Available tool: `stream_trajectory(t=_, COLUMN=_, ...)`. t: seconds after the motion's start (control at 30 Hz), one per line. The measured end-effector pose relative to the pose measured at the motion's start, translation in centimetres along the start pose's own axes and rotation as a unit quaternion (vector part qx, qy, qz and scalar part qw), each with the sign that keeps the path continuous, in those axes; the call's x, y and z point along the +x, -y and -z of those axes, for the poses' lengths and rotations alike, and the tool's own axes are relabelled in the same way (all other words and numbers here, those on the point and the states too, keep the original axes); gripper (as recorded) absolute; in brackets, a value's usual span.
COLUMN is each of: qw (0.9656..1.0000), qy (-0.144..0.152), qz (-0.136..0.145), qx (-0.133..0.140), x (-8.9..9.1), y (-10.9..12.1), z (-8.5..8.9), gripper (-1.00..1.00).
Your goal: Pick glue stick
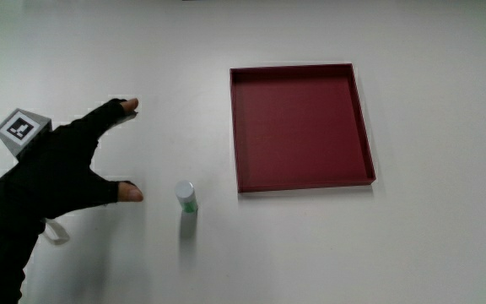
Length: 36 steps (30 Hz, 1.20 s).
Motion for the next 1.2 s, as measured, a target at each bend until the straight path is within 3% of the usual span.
stream_trajectory(t=0.13, qw=0.9999, qy=0.009, qz=0.005, qx=-0.005, x=-0.5, y=-0.1, z=1.1, gripper=0.0)
stream_trajectory(t=0.33, qw=0.9998, qy=-0.018, qz=0.002, qx=-0.012, x=-1.4, y=-0.4, z=2.2, gripper=0.0)
stream_trajectory(t=0.5, qw=0.9998, qy=-0.001, qz=0.002, qx=-0.022, x=-1.7, y=-0.7, z=3.5, gripper=0.0)
stream_trajectory(t=0.53, qw=0.9994, qy=0.016, qz=-0.006, qx=-0.029, x=-1.7, y=-0.7, z=3.9, gripper=0.0)
stream_trajectory(t=0.6, qw=0.9993, qy=0.013, qz=-0.01, qx=-0.034, x=-2.1, y=-0.9, z=4.5, gripper=0.0)
stream_trajectory(t=0.63, qw=0.9991, qy=-0.008, qz=-0.021, qx=-0.036, x=-2.3, y=-1.0, z=4.7, gripper=0.0)
stream_trajectory(t=0.7, qw=0.9989, qy=0.013, qz=-0.014, qx=-0.044, x=-2.5, y=-1.3, z=5.4, gripper=0.0)
stream_trajectory(t=0.87, qw=0.998, qy=0.02, qz=-0.023, qx=-0.056, x=-3.1, y=-1.7, z=7.2, gripper=0.0)
stream_trajectory(t=1.0, qw=0.9978, qy=0.006, qz=-0.028, qx=-0.06, x=-3.3, y=-1.9, z=7.9, gripper=0.0)
stream_trajectory(t=1.2, qw=0.9971, qy=0.028, qz=-0.028, qx=-0.065, x=-3.8, y=-2.1, z=8.8, gripper=0.0)
